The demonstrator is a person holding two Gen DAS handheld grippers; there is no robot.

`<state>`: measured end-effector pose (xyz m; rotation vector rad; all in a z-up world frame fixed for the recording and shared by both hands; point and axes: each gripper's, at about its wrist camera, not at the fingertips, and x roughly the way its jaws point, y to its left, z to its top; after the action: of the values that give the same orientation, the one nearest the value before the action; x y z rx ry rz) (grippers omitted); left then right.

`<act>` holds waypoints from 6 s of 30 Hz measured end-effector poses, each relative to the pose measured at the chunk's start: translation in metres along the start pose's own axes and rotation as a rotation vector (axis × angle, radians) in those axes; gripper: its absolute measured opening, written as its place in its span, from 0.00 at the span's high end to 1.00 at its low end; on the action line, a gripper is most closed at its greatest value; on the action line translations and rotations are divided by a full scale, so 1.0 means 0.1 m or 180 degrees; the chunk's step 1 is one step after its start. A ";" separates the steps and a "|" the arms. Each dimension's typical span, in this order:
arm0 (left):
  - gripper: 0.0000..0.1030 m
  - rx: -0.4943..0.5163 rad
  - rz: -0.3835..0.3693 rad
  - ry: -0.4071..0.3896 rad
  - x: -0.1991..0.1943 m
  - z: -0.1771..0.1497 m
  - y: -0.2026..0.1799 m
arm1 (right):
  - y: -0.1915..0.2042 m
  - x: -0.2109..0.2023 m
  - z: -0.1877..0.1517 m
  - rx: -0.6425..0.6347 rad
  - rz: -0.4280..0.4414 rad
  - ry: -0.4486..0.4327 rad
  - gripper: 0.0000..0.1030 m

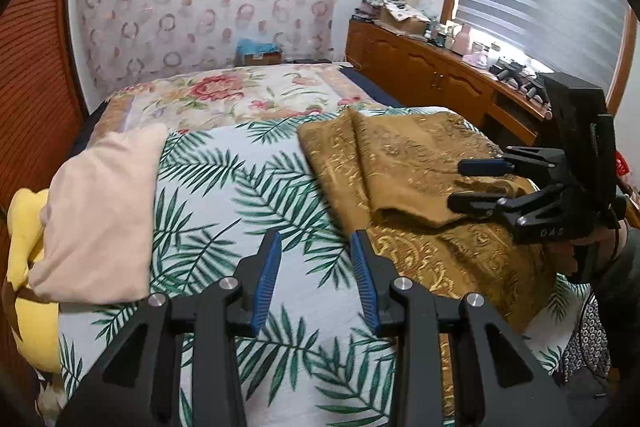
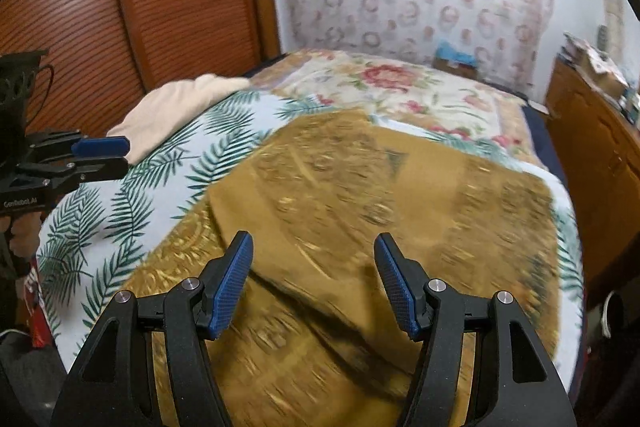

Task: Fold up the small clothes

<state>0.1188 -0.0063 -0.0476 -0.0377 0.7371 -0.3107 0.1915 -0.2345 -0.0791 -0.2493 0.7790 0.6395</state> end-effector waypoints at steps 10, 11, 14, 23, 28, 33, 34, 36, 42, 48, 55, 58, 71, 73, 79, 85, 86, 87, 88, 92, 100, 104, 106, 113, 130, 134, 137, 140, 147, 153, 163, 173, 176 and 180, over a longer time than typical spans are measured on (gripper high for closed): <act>0.67 -0.0087 -0.0055 -0.0024 -0.01 -0.08 0.09 | 0.34 0.52 0.03 -0.0372 0.0014 0.0383 0.38; 0.67 -0.0094 -0.0069 -0.0027 0.00 -0.09 0.08 | 0.33 0.54 0.03 -0.0378 -0.0001 0.0394 0.38; 0.67 -0.0105 -0.0093 -0.0029 -0.01 -0.11 0.06 | 0.28 0.59 0.01 -0.0392 -0.0045 0.0421 0.47; 0.67 -0.0098 -0.0207 -0.0033 0.02 -0.15 -0.05 | -0.16 0.17 0.18 -0.0128 -0.0204 0.0008 0.95; 0.67 -0.0076 -0.0248 0.0007 0.08 -0.16 -0.14 | -0.65 -0.03 0.36 0.0069 -0.0543 -0.0149 0.95; 0.67 -0.0049 -0.0283 0.0043 0.12 -0.19 -0.22 | -1.15 -0.03 0.49 0.0284 -0.0833 -0.0171 0.96; 0.67 -0.0047 -0.0288 0.0047 0.13 -0.19 -0.23 | -1.21 -0.03 0.50 0.0310 -0.0862 -0.0165 0.96; 0.67 -0.0037 -0.0308 0.0062 0.14 -0.20 -0.26 | -1.37 -0.01 0.54 0.0389 -0.0965 -0.0149 0.97; 0.67 -0.0006 -0.0336 0.0098 0.18 -0.26 -0.33 | -1.76 0.09 0.57 0.0720 -0.1200 -0.0061 0.97; 0.67 -0.0002 -0.0290 0.0152 0.24 -0.29 -0.37 | -1.66 0.02 0.38 0.0640 -0.1272 0.0110 0.67; 0.67 0.0020 -0.0176 0.0300 0.41 -0.33 -0.39 | -1.22 -0.33 -0.12 0.0469 -0.0994 0.0104 0.52; 0.67 0.0027 -0.0132 0.0377 0.49 -0.34 -0.38 | -1.06 -0.44 -0.41 0.0490 -0.0856 0.0151 0.51; 0.63 0.0183 -0.0014 0.0428 0.61 -0.41 -0.44 | -0.74 -0.61 -0.92 0.0588 -0.0641 0.0198 0.51; 0.61 0.0192 -0.0015 0.0430 0.61 -0.41 -0.45 | -0.70 -0.63 -0.96 0.0595 -0.0630 0.0186 0.51; 0.57 0.0232 0.0008 0.0438 0.63 -0.41 -0.48 | -0.66 -0.67 -1.10 0.0681 -0.0568 0.0193 0.51; 0.55 0.0237 0.0015 0.0439 0.63 -0.42 -0.48 | -0.66 -0.62 -1.14 0.0730 -0.0536 0.0171 0.51; 0.55 0.0235 0.0014 0.0440 0.63 -0.42 -0.47 | -0.65 -0.61 -1.13 0.0720 -0.0537 0.0168 0.51; 0.55 0.0239 0.0011 0.0440 0.62 -0.42 -0.47 | -0.64 -0.60 -1.12 0.0709 -0.0542 0.0169 0.51; 0.55 0.0248 0.0017 0.0437 0.61 -0.42 -0.47 | -0.63 -0.58 -1.11 0.0695 -0.0550 0.0155 0.53; 0.55 0.0137 -0.0022 0.0299 0.49 -0.40 -0.43 | -0.57 -0.60 -1.08 0.0600 -0.0492 0.0059 0.90; 0.55 -0.0084 -0.0193 0.0057 0.19 -0.24 -0.39 | -0.56 -1.09 -0.99 0.0603 -0.0556 -0.0442 0.95; 0.55 -0.0027 -0.0277 0.0074 0.21 -0.26 -0.51 | -0.68 -1.29 -1.00 0.0663 -0.0678 -0.0514 0.96; 0.55 0.0008 -0.0278 0.0115 0.26 -0.28 -0.56 | -0.79 -1.22 -1.06 0.0773 -0.0687 -0.0383 0.95; 0.55 0.0066 -0.0274 0.0231 0.39 -0.34 -0.71 | -0.88 -1.09 -1.15 0.0772 -0.0855 -0.0266 0.95; 0.55 0.0022 -0.0207 0.0141 0.40 -0.36 -0.69 | -1.29 -0.64 -0.22 0.0553 -0.0680 -0.0165 0.56; 0.55 0.0034 -0.0193 0.0127 0.38 -0.37 -0.69 | -1.60 -0.12 0.10 0.0509 -0.0825 0.0102 0.56; 0.55 0.0033 -0.0214 0.0136 0.39 -0.38 -0.67 | -1.77 0.14 0.22 0.0442 -0.1126 0.0275 0.54; 0.55 0.0031 -0.0236 0.0159 0.40 -0.40 -0.68 | -1.94 0.30 0.24 0.0545 -0.0972 0.0399 0.49; 0.55 0.0032 -0.0262 0.0188 0.42 -0.44 -0.69 | -2.05 0.36 0.21 0.0680 -0.0763 0.0270 0.91; 0.55 0.0032 -0.0267 0.0213 0.45 -0.45 -0.72 | -1.95 0.03 0.50 0.0615 -0.1138 -0.0239 0.96; 0.55 0.0105 -0.0279 0.0214 0.43 -0.44 -0.80 | -1.85 -0.15 0.42 0.0521 -0.1377 0.0156 0.49; 0.55 0.0131 -0.0274 0.0234 0.44 -0.45 -0.84 | -1.10 -0.68 -0.37 0.0459 -0.0860 0.0061 0.45; 0.55 0.0162 -0.0275 0.0268 0.45 -0.47 -0.87 | -0.98 -0.75 -0.60 0.0477 -0.0863 0.0096 0.45; 0.55 0.0180 -0.0281 0.0299 0.46 -0.48 -0.89 | -0.94 -0.81 -0.87 0.0580 -0.0947 0.0169 0.45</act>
<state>0.0947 -0.1011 -0.1007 -0.0022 0.8208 -0.4196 0.1568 -0.3823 -0.0826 -0.2103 0.8264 0.2802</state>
